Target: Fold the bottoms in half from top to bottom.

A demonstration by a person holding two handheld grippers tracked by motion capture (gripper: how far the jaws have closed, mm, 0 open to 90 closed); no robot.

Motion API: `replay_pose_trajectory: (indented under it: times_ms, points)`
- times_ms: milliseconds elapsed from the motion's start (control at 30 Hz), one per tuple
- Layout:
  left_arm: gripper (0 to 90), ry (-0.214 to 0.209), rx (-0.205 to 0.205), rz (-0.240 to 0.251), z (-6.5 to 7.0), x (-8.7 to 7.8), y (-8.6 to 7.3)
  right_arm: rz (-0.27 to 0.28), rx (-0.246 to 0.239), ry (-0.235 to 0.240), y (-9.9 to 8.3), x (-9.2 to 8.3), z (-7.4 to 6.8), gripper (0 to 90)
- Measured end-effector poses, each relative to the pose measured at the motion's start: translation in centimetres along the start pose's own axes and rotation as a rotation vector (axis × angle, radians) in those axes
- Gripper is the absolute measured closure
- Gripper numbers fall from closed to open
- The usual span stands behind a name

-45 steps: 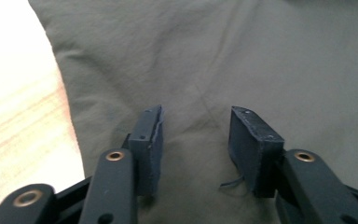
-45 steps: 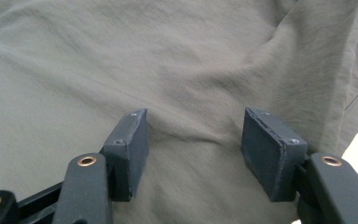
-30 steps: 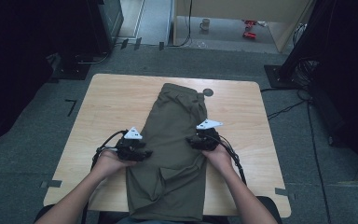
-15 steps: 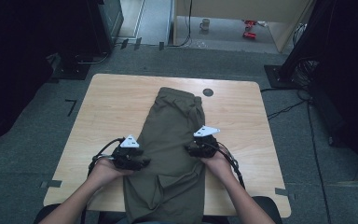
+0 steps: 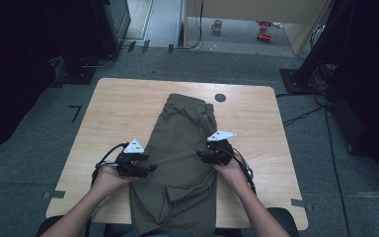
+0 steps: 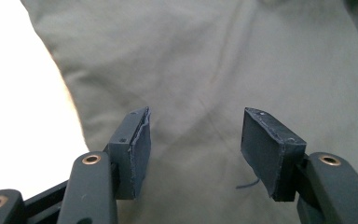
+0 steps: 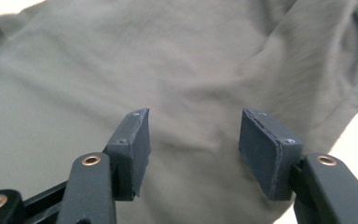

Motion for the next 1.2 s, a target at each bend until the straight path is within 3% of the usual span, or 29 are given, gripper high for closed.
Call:
replay_pose_trajectory:
  times_ms: [200,400,500,733,967,1067,1133,1200]
  points:
    - [43.8,0.002,-0.001,0.012,-1.6,0.3,1.1,0.047,0.048,-0.034,1.4,-0.5,1.3,42.3]
    - [43.6,-0.001,-0.016,0.018,-3.0,0.6,2.0,0.057,0.076,-0.059,2.3,-0.4,2.5,41.3]
    - [43.3,-0.012,-0.026,0.022,-4.0,0.9,2.8,0.03,0.094,-0.066,2.7,0.2,3.3,37.4]
    - [42.8,-0.013,-0.059,0.009,-6.9,2.7,4.7,0.039,0.1,-0.117,3.8,1.0,4.8,34.5]
    - [43.1,-0.018,-0.052,-0.001,-8.1,4.1,5.8,0.069,0.155,-0.114,4.9,1.5,6.2,33.5]
    - [43.1,-0.039,-0.071,0.019,-8.6,4.7,6.3,0.047,0.169,-0.105,5.0,1.8,6.3,30.8]
    - [43.3,-0.053,-0.08,0.023,-8.8,5.0,6.6,0.038,0.164,-0.099,5.4,2.2,6.2,28.8]
    - [43.5,-0.043,-0.062,0.027,-9.2,5.5,7.3,0.049,0.159,-0.097,5.7,2.3,6.2,27.5]
Point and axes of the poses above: each handheld gripper's, and its own axes: x roughly forward along the jaws, y roughly out of its top, z roughly to its right, the point moved 6 cm from there along x, roughly forward along the jaws, and after that the axes turned 6 degrees about x, right-handed, at the moved point
